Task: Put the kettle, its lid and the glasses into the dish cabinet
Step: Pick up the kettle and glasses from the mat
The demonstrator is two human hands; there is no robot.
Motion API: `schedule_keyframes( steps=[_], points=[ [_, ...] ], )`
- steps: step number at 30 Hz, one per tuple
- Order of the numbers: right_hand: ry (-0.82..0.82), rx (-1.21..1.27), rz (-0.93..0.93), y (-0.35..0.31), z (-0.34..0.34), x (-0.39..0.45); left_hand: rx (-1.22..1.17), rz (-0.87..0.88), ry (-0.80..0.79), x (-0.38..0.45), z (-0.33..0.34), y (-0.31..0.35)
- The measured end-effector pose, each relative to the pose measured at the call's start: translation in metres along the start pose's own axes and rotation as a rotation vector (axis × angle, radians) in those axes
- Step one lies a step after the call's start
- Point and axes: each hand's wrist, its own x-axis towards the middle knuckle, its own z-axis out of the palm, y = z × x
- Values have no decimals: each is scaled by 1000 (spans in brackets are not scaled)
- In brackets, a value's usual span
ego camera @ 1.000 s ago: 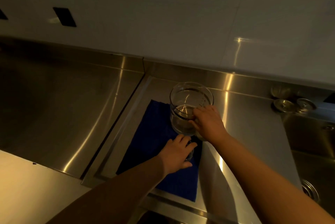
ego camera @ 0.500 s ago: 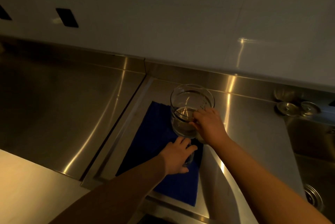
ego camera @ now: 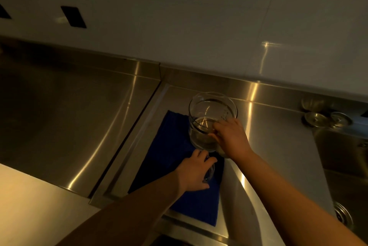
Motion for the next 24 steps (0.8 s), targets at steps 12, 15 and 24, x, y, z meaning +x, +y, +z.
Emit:
schedule_keyframes(
  steps=[12, 15, 24],
  points=[
    [-90, 110, -84, -1, 2, 11, -36, -36, 67, -24, -6, -23],
    [-78, 106, -160, -15, 1, 19, -31, -84, 97, -40, -9, -45],
    [-87, 87, -302, -103, 10, 68, -30, -236, 191, -106, -29, -126]
  ],
)
